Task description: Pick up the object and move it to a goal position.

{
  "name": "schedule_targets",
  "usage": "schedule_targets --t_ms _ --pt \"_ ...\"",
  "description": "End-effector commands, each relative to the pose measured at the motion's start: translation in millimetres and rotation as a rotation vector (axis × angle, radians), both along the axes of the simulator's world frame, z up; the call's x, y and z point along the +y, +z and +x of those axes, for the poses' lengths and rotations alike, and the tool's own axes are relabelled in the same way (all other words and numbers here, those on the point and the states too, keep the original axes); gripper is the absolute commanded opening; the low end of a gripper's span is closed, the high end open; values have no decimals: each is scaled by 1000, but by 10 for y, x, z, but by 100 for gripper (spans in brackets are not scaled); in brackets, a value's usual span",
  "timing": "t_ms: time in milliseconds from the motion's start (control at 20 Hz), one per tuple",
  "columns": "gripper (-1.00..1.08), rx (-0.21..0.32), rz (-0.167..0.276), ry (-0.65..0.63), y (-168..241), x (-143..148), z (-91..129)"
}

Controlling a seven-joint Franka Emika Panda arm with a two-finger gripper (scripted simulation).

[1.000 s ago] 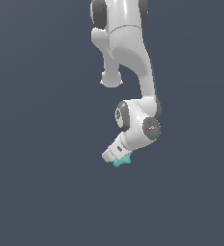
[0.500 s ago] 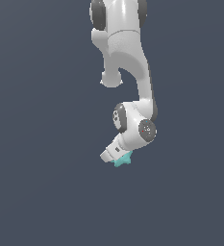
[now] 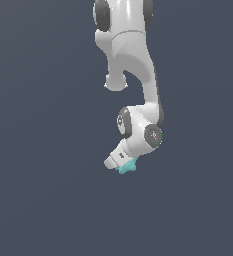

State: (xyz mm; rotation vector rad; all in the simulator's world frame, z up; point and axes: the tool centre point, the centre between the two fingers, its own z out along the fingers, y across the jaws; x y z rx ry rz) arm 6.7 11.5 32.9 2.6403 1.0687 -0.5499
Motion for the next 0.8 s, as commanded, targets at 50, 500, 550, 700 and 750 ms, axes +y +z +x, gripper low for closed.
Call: schedule_targets --t_ms 50,500,550,700,750 --pt "-100 -1 0 0 77 -43 55" --pt "-100 -1 1 1 494 -298 362" --pt "-100 -1 1 1 550 -333 405" --pt "-100 -1 2 1 723 -437 538" --pt "-100 -1 2 1 777 -470 580"
